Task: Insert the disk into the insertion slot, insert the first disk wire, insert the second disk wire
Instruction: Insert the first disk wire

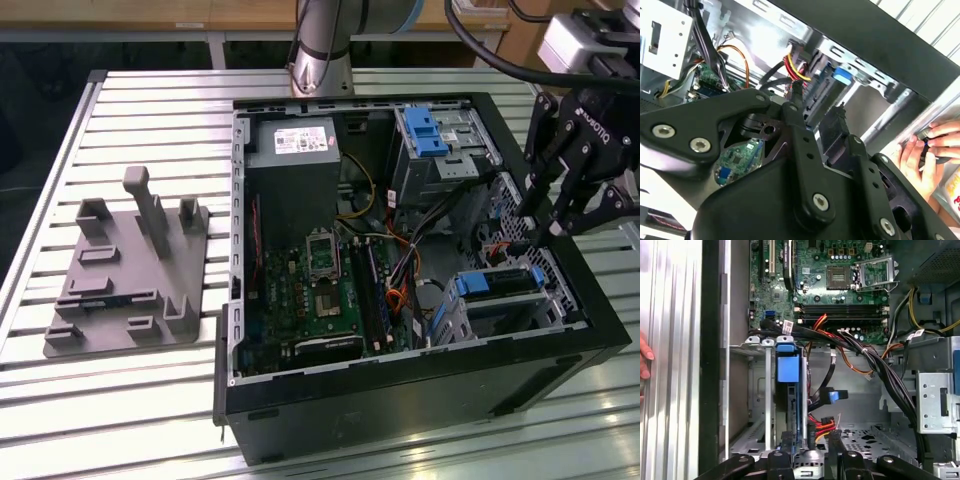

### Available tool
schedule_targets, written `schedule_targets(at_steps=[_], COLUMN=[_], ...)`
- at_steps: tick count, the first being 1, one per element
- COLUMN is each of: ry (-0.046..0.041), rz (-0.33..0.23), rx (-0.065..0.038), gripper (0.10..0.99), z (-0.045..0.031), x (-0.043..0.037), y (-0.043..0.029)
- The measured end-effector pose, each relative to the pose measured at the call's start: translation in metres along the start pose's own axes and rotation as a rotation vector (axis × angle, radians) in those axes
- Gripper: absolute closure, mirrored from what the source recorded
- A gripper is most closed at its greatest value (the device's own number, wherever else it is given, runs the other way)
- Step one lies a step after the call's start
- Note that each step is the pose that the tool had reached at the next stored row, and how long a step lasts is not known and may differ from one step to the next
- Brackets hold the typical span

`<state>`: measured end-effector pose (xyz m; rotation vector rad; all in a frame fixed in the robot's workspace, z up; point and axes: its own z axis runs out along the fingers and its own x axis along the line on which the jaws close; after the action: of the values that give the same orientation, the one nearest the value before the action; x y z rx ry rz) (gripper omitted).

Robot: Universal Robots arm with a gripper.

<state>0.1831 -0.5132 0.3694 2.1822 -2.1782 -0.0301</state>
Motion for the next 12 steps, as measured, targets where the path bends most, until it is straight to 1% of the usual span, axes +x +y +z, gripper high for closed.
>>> schedule_targets(at_steps=[1, 3, 5, 8, 10, 12], ry=[0.0054, 0.0123, 0.0143, 0.0169, 0.02, 0.026], rz=[0.0, 0.001, 0.001, 0.001, 0.002, 0.002], rx=[0.0, 0.0, 0.003, 0.011, 0.016, 0.019], gripper=[0.671, 0.671, 0.671, 0.671, 0.671, 0.671], z=[0.0011, 0.0043, 0.0076, 0.0112, 0.0134, 0.0154], x=[-0.0026, -0.0046, -0.0049, -0.005, -0.0051, -0.0051], y=[-0.0001, -0.0002, -0.0005, -0.0006, -0.0004, -0.0004])
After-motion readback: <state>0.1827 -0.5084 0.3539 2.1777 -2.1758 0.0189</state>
